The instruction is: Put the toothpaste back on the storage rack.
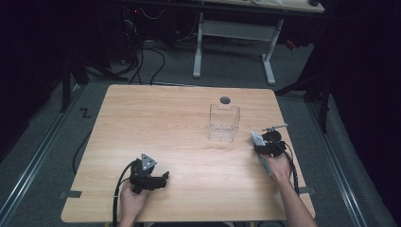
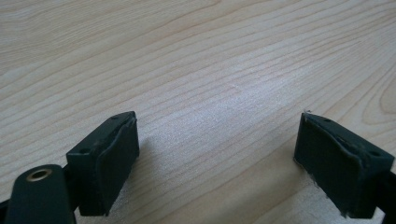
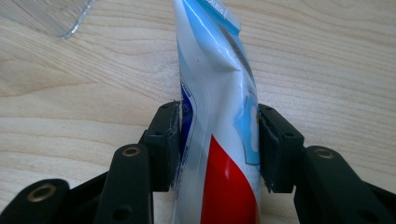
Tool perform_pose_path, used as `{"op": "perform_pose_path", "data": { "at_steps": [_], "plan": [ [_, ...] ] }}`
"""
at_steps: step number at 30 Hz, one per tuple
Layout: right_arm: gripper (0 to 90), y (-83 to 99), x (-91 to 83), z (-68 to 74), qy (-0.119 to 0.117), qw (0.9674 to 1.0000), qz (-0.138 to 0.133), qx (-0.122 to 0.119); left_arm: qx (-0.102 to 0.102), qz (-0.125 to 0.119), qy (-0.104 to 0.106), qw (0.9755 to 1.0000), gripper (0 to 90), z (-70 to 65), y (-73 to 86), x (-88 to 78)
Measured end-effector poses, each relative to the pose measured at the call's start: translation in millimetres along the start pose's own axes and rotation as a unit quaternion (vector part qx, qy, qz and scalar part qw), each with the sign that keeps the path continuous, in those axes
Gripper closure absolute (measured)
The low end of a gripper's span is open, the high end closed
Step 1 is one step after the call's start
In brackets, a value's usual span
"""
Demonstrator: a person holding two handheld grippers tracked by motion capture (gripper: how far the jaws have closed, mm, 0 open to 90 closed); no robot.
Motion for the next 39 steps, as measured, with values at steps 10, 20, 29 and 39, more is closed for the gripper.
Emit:
{"op": "perform_pose_path", "data": {
  "at_steps": [10,20,29,39],
  "plan": [
    [59.3,-2.6,0.4,2.9,-0.005,0.9999,0.011,-0.008,0.000,0.000,0.000,1.0000,14.0,0.0,0.0,0.0],
    [67.1,-5.5,-0.6,5.3,-0.013,0.9993,0.033,-0.013,0.000,0.000,0.000,1.0000,14.0,-0.1,0.1,-0.1],
    [71.1,-6.6,-3.6,6.1,-0.030,0.9989,0.032,-0.014,0.001,0.000,0.001,1.0000,14.0,-0.3,0.3,-0.3],
    [71.5,-5.8,-11.6,13.6,-0.054,0.9983,0.009,-0.020,0.001,0.000,0.001,1.0000,14.0,-0.3,0.3,-0.3]
  ]
}}
Point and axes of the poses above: each handheld gripper's, and its own axes: x roughly forward along the jaws, y roughly out of its underside, z roughly to its left, the point moved 8 cm from there along x, roughly forward along the jaws, and after that the axes turned 5 degrees about -x, right-handed, at the moved point
